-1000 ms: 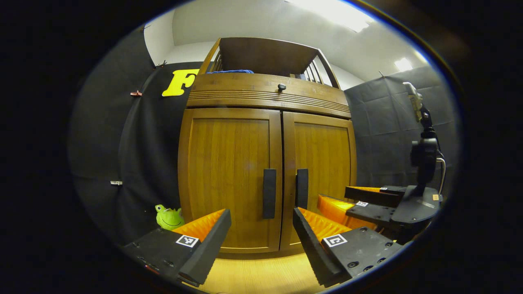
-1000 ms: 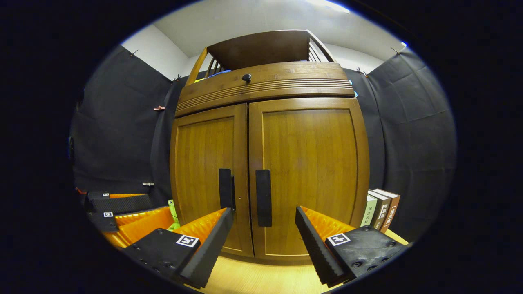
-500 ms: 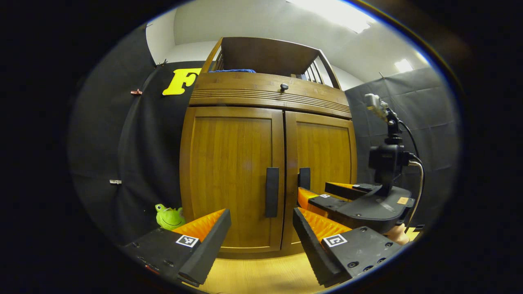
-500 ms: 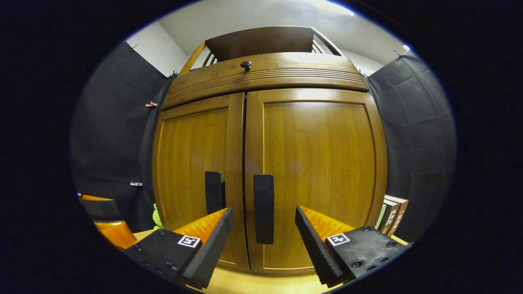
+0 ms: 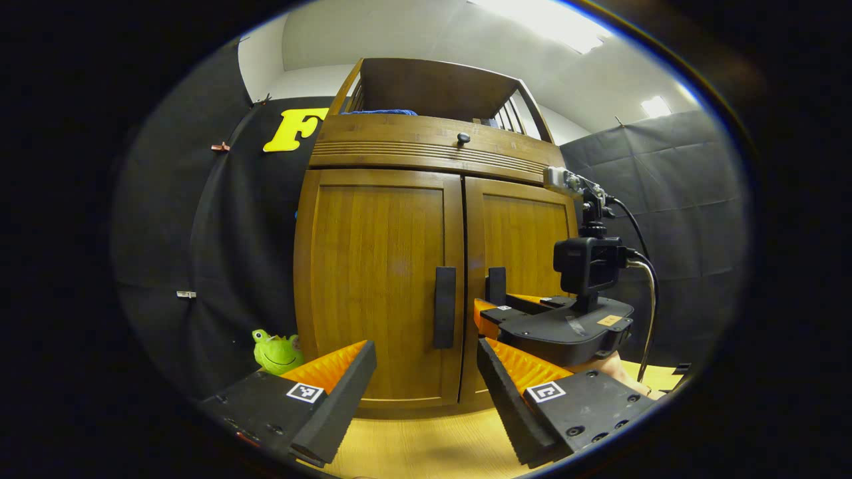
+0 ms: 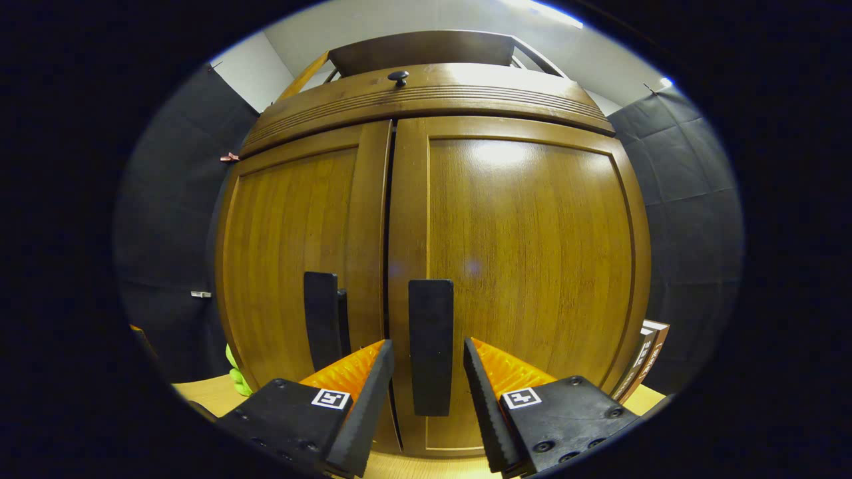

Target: Open the right door of the double-door shoe cabinet with the right hand, and open the left door with the left hand.

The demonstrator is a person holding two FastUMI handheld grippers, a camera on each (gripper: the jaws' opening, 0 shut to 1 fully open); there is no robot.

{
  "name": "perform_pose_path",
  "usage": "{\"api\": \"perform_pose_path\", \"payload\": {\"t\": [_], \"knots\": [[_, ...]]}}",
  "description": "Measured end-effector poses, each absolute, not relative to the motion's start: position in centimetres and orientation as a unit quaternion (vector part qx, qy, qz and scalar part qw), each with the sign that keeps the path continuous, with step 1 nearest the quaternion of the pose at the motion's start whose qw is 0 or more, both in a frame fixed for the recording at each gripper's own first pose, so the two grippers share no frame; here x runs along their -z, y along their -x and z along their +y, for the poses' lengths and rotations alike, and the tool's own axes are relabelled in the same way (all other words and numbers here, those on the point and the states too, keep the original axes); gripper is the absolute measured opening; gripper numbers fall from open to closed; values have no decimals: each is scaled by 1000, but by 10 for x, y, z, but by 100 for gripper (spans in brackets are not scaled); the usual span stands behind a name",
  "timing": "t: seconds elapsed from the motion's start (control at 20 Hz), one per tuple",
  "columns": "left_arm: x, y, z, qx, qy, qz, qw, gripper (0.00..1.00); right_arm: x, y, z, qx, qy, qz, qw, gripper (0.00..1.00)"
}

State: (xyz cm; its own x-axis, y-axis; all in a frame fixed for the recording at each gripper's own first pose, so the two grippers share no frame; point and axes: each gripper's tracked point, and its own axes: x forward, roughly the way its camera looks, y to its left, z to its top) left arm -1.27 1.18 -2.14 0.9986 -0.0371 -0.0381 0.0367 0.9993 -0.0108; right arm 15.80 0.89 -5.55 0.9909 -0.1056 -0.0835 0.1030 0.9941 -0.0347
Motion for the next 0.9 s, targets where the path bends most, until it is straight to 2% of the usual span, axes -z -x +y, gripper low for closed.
{"api": "perform_pose_path", "payload": {"t": [0.15,0.25,0.3,0.4,0.5,0.55,0.65,0.7,0.75,0.9], "knots": [[24,13,14,17,4,21,1000,95,62,-164,7,57,17,49,997,67],[25,14,14,17,5,24,1000,95,60,-165,8,63,25,44,997,34],[26,15,14,18,6,25,999,95,60,-164,10,62,28,43,997,37],[28,16,16,18,7,27,999,95,61,-165,9,61,27,47,997,27],[30,19,17,18,9,30,999,95,63,-159,11,56,28,53,997,27],[31,19,17,18,10,32,999,95,62,-158,10,53,32,55,997,31],[32,21,15,22,10,39,999,95,59,-148,11,46,32,55,997,31],[31,21,13,26,11,38,999,95,58,-141,12,42,32,57,997,27],[30,23,11,29,12,38,999,94,57,-134,11,36,31,60,997,31],[29,23,3,35,15,36,999,94,52,-109,10,16,21,59,998,27]]}}
